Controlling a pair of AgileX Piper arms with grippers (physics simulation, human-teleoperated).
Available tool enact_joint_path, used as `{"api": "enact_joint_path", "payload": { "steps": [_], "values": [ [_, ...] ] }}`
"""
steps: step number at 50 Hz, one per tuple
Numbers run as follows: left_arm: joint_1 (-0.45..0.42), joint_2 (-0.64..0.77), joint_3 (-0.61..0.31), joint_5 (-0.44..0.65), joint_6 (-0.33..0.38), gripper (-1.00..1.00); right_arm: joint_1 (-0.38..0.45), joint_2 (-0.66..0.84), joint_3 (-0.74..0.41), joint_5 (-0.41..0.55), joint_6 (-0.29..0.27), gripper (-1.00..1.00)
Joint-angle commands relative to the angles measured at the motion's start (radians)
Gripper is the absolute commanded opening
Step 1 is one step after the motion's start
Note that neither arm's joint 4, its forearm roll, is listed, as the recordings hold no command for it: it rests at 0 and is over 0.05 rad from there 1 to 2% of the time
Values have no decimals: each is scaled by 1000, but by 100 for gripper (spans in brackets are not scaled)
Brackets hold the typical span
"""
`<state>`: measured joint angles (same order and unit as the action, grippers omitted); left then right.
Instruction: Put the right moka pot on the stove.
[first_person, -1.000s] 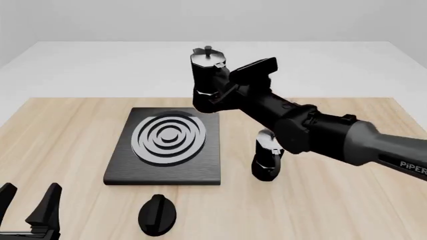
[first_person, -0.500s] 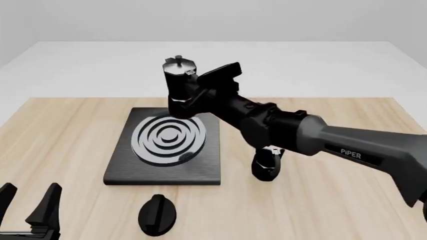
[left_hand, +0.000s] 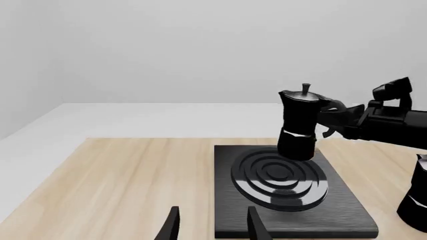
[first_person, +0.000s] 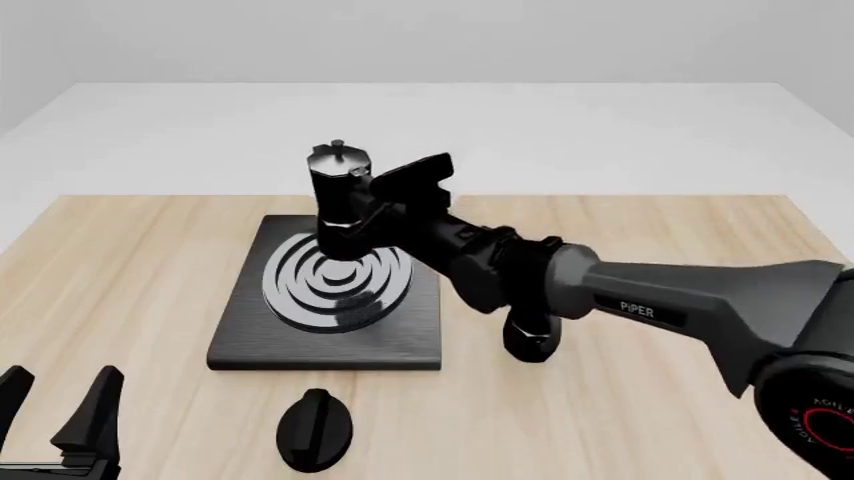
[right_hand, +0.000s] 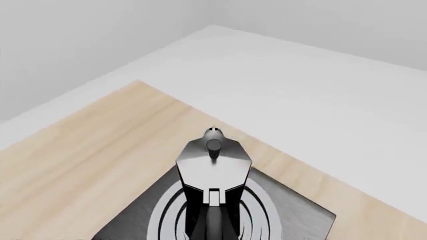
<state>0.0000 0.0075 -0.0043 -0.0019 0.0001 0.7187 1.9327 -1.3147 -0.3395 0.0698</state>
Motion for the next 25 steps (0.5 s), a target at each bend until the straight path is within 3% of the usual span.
{"api": "enact_joint_path", "payload": {
  "steps": [1,25],
  "values": [
    [0,0,0,0,0,100,7,17,-21,-37,29,-100],
    [0,0,0,0,0,100,4,121,-106,-19,47,-100]
  ]
}}
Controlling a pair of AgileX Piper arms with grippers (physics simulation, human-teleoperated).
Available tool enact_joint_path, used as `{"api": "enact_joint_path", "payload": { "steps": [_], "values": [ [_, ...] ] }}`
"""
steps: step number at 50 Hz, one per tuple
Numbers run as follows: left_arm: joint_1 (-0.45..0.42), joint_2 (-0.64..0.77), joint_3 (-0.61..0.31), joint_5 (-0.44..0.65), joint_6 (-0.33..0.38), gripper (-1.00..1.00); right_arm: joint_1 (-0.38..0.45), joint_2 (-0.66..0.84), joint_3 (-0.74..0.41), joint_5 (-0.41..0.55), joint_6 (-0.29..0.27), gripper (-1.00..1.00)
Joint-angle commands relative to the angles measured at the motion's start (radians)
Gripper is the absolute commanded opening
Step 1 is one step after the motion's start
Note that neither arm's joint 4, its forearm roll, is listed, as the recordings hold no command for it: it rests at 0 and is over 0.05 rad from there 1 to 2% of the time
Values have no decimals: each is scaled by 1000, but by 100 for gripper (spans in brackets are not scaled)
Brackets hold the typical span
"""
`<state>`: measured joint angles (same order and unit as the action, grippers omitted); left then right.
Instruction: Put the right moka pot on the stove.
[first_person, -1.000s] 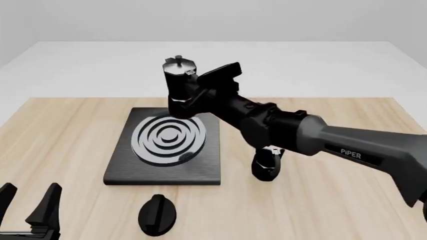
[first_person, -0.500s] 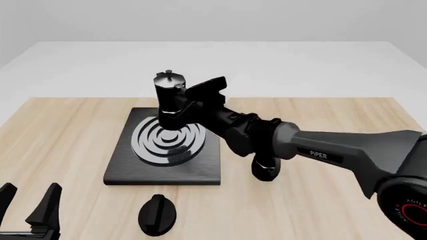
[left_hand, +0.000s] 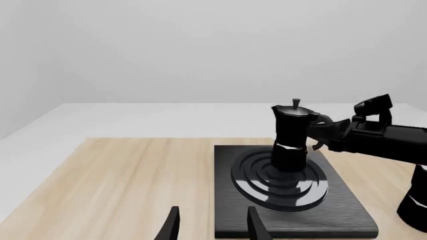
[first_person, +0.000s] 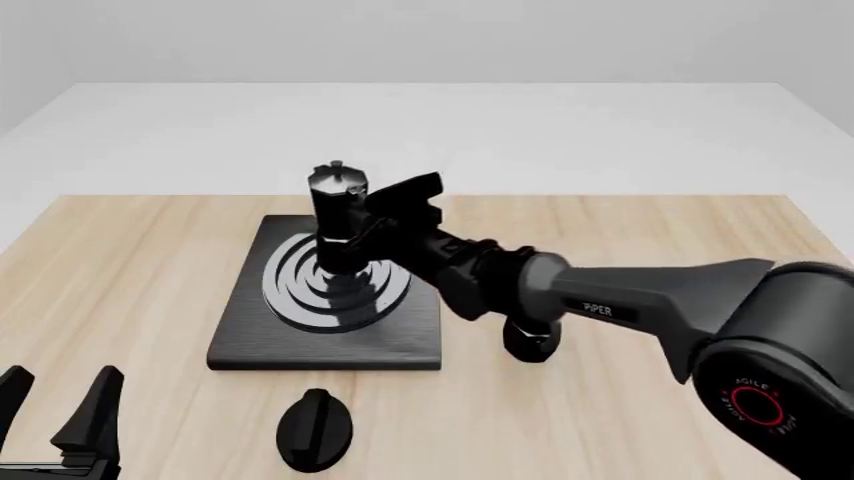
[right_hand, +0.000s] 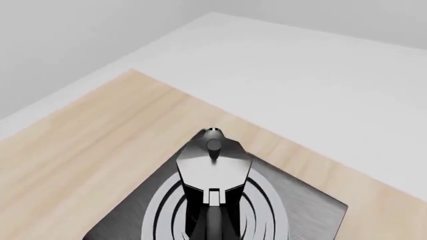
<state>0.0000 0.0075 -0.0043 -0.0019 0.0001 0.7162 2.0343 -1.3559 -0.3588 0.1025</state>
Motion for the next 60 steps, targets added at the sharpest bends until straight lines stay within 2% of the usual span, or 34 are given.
{"api": "enact_joint_path", "payload": {
  "steps": [1,19,41,42,60],
  "values": [
    [0,0,0,0,0,100,6,24,-67,-1,16,-100],
    [0,0,0,0,0,100,-6,98,-126,6,21,-100],
    [0,0,0,0,0,100,-16,91,-81,-20,24,-100],
    [0,0,0,0,0,100,-16,80,-68,-27,26,100],
    [0,0,0,0,0,100,-7,-5,41,-77,17,100]
  ]
}}
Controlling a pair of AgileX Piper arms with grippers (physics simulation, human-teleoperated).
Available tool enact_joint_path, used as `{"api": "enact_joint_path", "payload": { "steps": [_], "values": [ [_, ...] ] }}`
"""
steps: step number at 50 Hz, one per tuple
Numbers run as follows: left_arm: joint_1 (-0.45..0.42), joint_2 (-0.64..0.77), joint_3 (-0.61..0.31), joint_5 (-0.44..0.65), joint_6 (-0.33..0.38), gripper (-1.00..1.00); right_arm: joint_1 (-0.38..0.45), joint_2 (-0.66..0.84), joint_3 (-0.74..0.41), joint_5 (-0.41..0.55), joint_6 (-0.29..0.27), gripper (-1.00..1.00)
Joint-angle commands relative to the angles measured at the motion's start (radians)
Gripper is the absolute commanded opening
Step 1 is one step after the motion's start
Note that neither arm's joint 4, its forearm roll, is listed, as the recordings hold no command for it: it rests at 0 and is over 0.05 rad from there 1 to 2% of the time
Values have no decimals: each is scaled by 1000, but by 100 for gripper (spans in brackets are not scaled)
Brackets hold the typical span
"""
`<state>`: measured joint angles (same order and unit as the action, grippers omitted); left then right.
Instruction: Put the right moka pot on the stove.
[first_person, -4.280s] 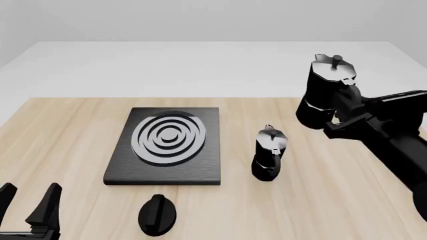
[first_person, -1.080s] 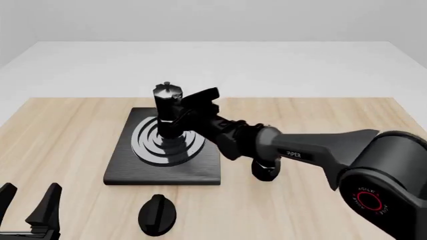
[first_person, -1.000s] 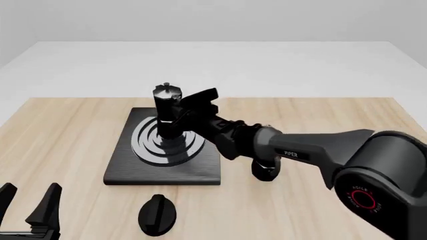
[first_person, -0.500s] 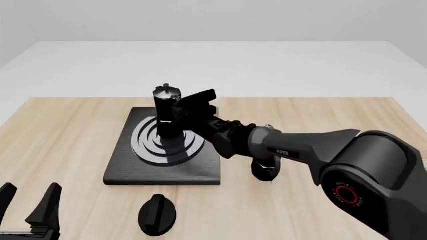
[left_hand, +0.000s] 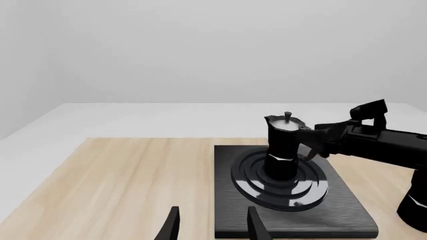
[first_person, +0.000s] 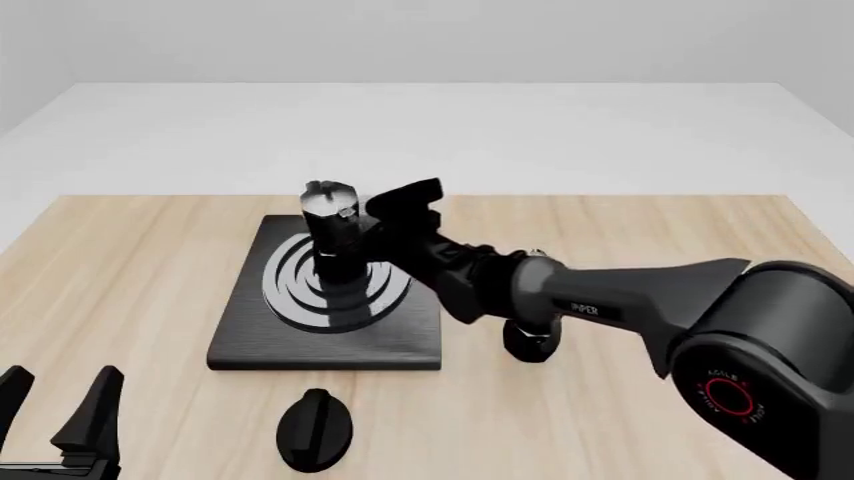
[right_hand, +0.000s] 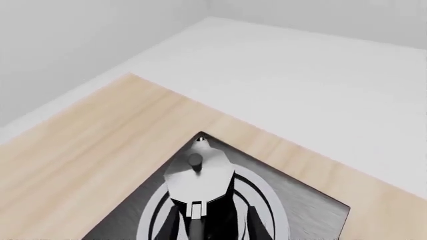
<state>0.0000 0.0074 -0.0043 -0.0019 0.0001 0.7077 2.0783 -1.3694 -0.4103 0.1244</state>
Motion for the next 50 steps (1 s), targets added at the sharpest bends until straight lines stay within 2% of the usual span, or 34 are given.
{"api": "enact_joint_path", "payload": {
  "steps": [1,23,50],
  "values": [
    [0,0,0,0,0,100,2,-56,62,-30,-2,100],
    [0,0,0,0,0,100,47,-235,221,-28,-20,100],
    [0,0,0,0,0,100,51,-421,403,-64,-20,100]
  ]
}}
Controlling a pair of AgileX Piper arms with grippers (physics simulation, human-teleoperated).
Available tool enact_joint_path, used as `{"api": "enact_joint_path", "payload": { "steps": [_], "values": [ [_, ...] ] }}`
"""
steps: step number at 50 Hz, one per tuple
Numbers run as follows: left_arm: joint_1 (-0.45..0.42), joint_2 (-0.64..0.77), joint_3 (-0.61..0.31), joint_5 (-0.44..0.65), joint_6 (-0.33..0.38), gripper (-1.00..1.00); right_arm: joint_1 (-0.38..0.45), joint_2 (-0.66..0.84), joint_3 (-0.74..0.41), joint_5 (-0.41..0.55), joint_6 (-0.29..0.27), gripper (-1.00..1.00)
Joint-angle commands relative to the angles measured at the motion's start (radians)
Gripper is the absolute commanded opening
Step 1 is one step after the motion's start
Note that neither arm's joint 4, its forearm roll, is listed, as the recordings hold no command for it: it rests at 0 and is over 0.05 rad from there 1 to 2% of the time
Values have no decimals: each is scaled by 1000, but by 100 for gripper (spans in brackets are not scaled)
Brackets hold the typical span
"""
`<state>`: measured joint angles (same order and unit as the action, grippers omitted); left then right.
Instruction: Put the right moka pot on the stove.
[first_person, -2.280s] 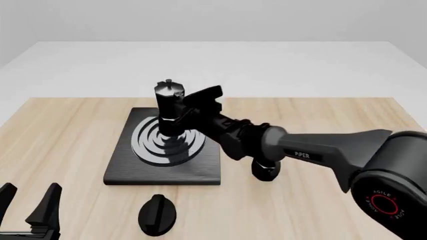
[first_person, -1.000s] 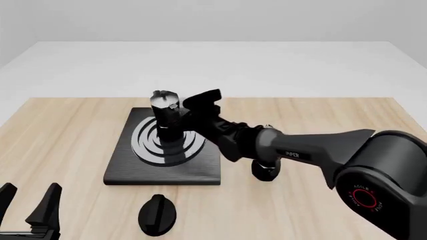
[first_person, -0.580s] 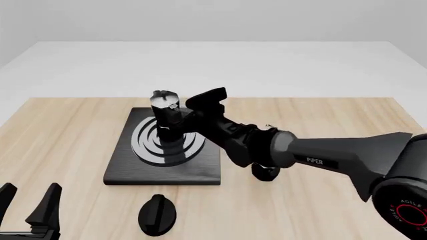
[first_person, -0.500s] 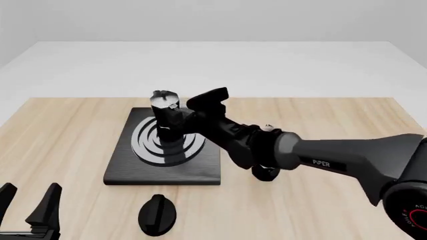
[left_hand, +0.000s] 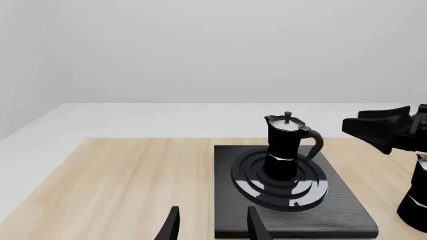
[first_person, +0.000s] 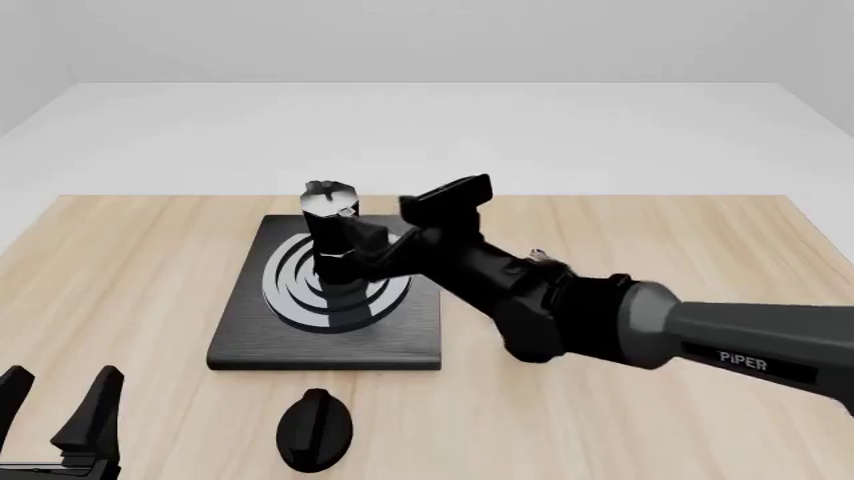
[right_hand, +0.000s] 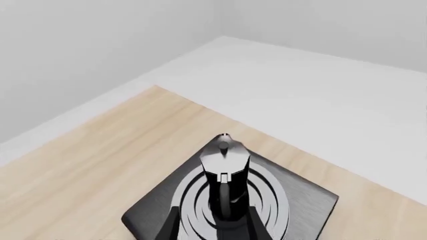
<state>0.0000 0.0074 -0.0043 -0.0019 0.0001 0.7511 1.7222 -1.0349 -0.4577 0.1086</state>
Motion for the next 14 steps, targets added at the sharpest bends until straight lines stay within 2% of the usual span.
{"api": "enact_joint_path", "payload": {
  "steps": [1,14],
  "values": [
    [0,0,0,0,0,100,11,-68,72,-16,-10,100],
    [0,0,0,0,0,100,9,-167,178,-50,-5,100]
  ]
}}
